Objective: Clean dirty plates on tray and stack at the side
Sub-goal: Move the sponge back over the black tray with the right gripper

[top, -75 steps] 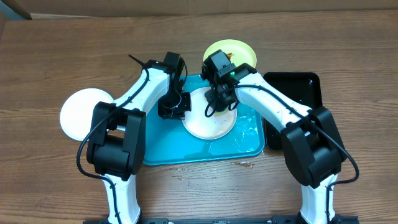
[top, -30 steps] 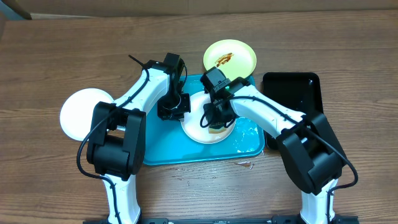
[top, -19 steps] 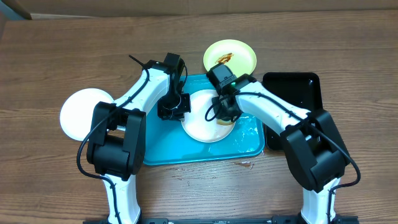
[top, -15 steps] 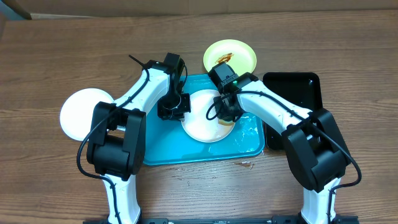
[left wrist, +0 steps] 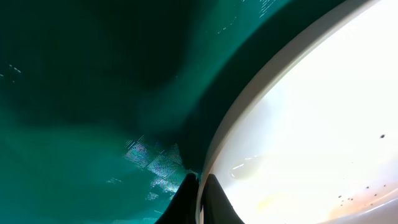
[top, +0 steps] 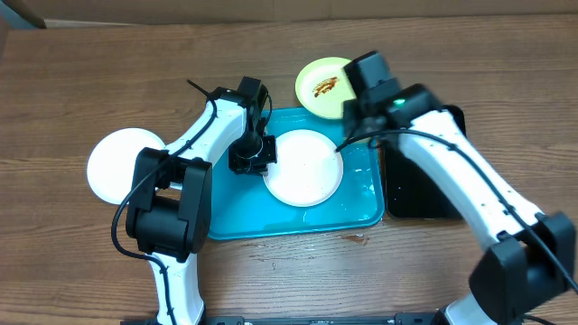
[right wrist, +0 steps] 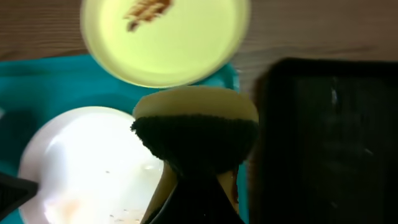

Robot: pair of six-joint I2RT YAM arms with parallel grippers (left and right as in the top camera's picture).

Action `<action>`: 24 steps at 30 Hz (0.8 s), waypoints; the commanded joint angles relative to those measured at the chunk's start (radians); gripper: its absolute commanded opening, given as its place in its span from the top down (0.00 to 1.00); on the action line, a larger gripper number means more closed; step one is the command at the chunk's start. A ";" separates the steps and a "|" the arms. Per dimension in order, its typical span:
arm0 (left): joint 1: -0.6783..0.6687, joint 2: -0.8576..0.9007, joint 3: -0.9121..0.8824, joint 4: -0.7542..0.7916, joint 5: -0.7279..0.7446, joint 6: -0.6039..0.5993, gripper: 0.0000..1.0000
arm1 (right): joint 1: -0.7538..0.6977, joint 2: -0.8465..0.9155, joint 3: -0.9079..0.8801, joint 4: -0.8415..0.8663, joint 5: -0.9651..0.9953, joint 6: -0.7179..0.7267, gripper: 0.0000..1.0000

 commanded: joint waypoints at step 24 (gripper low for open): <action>-0.125 -0.389 0.030 -0.045 -0.798 -0.021 0.96 | -0.461 0.030 -0.247 0.011 -0.306 -0.169 0.96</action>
